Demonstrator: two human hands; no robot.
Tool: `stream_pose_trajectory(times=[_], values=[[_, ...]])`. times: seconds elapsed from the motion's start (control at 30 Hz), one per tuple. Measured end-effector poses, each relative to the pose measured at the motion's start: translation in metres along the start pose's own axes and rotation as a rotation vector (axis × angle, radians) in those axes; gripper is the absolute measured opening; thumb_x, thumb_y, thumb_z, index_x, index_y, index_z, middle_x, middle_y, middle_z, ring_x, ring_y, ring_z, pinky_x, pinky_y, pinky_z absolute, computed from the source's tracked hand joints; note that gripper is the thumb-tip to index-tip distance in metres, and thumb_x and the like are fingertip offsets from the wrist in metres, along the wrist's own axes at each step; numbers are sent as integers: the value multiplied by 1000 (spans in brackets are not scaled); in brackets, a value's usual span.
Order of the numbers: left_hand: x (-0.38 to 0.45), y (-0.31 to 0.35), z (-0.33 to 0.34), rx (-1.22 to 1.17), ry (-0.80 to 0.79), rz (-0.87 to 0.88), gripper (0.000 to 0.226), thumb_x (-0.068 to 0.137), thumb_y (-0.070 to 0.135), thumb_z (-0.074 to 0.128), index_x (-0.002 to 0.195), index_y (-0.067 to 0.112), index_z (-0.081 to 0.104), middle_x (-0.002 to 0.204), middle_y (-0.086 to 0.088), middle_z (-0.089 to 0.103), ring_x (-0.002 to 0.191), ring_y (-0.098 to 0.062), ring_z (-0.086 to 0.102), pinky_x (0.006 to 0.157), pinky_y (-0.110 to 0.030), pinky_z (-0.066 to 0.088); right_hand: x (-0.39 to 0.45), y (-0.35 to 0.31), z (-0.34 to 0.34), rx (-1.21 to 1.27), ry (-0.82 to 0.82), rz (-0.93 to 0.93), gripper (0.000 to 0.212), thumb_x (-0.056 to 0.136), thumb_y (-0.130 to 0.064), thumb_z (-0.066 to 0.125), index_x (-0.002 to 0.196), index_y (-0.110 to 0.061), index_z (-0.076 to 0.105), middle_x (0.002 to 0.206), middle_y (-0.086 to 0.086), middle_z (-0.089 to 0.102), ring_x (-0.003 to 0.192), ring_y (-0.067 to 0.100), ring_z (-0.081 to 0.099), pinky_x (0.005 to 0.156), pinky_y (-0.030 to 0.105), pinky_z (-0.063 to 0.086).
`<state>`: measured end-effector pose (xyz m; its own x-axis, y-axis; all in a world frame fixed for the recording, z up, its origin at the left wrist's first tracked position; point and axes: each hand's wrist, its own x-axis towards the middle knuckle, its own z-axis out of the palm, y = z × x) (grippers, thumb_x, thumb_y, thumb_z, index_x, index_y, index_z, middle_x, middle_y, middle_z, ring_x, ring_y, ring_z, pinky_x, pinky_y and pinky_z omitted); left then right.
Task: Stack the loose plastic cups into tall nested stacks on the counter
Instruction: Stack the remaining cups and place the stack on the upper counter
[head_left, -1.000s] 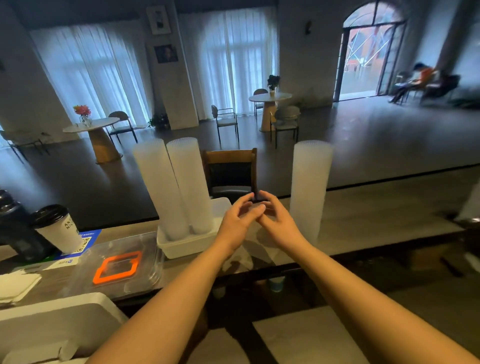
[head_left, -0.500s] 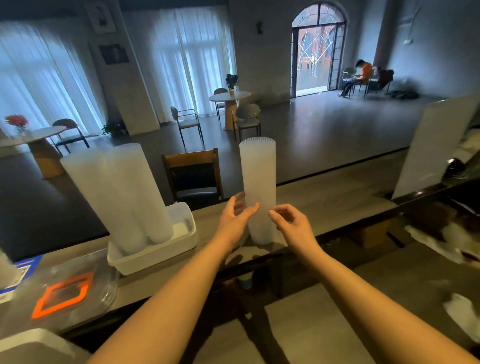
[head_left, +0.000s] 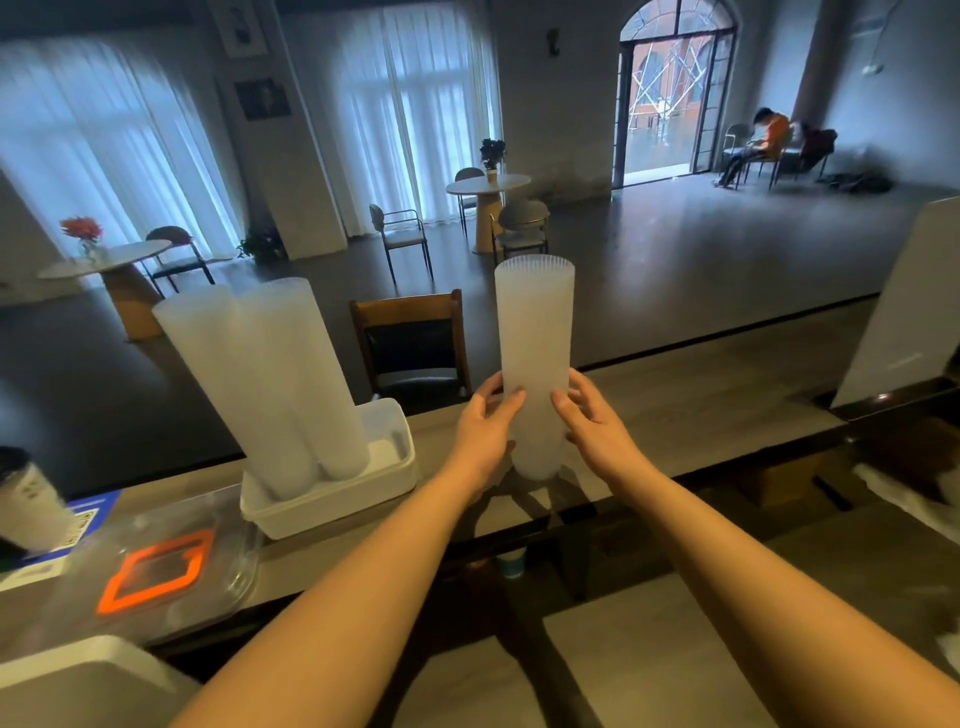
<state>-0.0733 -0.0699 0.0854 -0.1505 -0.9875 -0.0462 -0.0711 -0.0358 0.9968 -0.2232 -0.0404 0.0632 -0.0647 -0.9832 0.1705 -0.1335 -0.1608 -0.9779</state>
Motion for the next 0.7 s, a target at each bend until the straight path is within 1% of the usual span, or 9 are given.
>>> stream_pose_trajectory(times=[0.07, 0.13, 0.17, 0.23, 0.3, 0.37, 0.5, 0.63, 0.7], values=[[0, 9, -8, 16, 24, 58, 48, 99, 31, 57, 145, 28, 42, 129, -4, 56, 122, -23, 53, 95, -43, 49, 4, -10, 5, 12, -10, -26, 43, 101, -44, 50, 142, -41, 39, 126, -14, 57, 114, 3, 56, 86, 25, 48], [0, 17, -17, 48, 71, 143, 47, 99, 32, 57, 145, 27, 45, 119, 0, 58, 118, -21, 55, 96, -43, 51, 9, -22, 12, 15, -22, -48, 42, 101, -44, 51, 141, -43, 38, 123, -19, 56, 110, -2, 56, 84, 22, 46], [-1, 21, -24, 53, 98, 179, 47, 99, 34, 57, 144, 27, 46, 115, 2, 59, 115, -20, 56, 98, -44, 51, 12, -29, 17, 16, -31, -59, 42, 100, -43, 53, 140, -44, 38, 122, -20, 57, 107, -6, 57, 82, 20, 45], [-4, 28, -39, 26, 143, 207, 45, 96, 40, 59, 140, 33, 50, 115, 1, 61, 114, -19, 58, 100, -46, 51, 19, -42, 29, 9, -54, -77, 41, 100, -43, 56, 137, -46, 39, 120, -23, 57, 102, -12, 58, 80, 17, 44], [-8, 33, -56, -1, 188, 201, 36, 95, 42, 62, 130, 39, 55, 118, -2, 63, 113, -20, 60, 96, -46, 54, 26, -53, 42, 4, -84, -91, 42, 98, -45, 58, 136, -46, 40, 121, -20, 57, 106, -6, 58, 79, 19, 45], [-12, 39, -73, -41, 247, 200, 25, 94, 38, 64, 118, 37, 57, 115, -1, 63, 111, -21, 62, 91, -43, 57, 33, -61, 57, 15, -112, -107, 43, 97, -46, 59, 136, -45, 41, 122, -17, 57, 107, 1, 58, 79, 20, 47], [-18, 44, -108, -39, 354, 218, 24, 93, 37, 66, 115, 30, 58, 111, 6, 63, 108, -19, 62, 80, -32, 55, 45, -68, 93, 3, -170, -146, 52, 96, -49, 59, 142, -41, 37, 126, -13, 55, 110, 4, 57, 80, 23, 50], [-21, 42, -139, -29, 422, 210, 24, 93, 35, 66, 116, 31, 57, 120, 1, 61, 113, -19, 59, 86, -35, 56, 56, -65, 128, -3, -237, -156, 57, 95, -53, 58, 145, -40, 35, 135, -4, 54, 117, 14, 57, 86, 31, 54], [-21, 38, -151, -41, 446, 192, 27, 93, 35, 66, 118, 31, 56, 125, -2, 61, 115, -18, 58, 89, -37, 55, 60, -64, 142, -6, -254, -153, 56, 96, -50, 57, 146, -38, 35, 133, -4, 54, 116, 13, 57, 84, 27, 52]])
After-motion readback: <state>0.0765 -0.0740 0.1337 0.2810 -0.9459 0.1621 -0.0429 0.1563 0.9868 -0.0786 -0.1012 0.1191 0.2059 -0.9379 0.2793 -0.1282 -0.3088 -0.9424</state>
